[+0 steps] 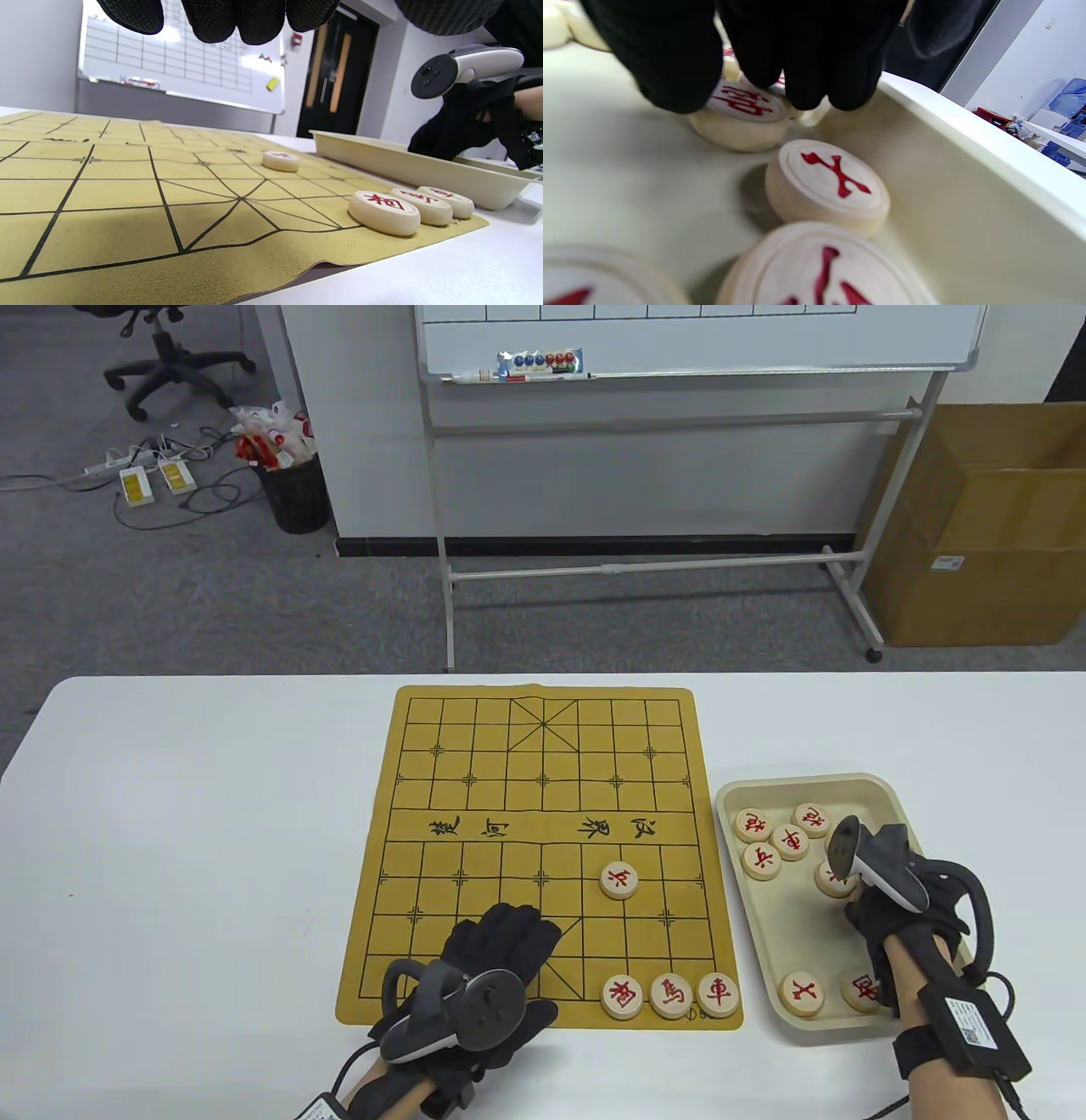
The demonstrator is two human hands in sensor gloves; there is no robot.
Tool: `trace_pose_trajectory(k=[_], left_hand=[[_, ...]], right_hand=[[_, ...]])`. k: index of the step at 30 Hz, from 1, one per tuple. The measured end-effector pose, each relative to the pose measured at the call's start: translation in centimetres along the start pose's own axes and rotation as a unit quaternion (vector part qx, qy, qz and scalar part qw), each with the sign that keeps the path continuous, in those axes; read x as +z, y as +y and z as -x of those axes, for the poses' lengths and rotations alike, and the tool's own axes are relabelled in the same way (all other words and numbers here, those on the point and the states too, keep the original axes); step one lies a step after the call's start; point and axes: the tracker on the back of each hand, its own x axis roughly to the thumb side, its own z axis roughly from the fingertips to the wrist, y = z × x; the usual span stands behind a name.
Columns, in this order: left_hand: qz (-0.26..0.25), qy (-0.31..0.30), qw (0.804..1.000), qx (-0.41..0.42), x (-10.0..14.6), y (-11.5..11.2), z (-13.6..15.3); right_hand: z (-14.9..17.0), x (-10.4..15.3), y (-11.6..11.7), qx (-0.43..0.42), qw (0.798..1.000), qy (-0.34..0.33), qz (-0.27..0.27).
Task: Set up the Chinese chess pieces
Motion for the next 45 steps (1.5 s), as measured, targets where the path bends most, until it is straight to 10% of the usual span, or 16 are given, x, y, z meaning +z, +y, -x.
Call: trace_pose_trajectory(k=[32, 45], left_hand=[[-0.006, 0.004, 1.000, 0.001, 0.1, 0.1, 0.2], [-0.021, 0.008, 1.000, 0.012, 0.1, 0.5, 0.5]], right_hand=[[-0.6, 1.2, 0.0, 0.009, 0.998, -0.019, 0.056], [-7.2, 12.2, -8.2, -0.051, 0.950, -0.217, 0.218]])
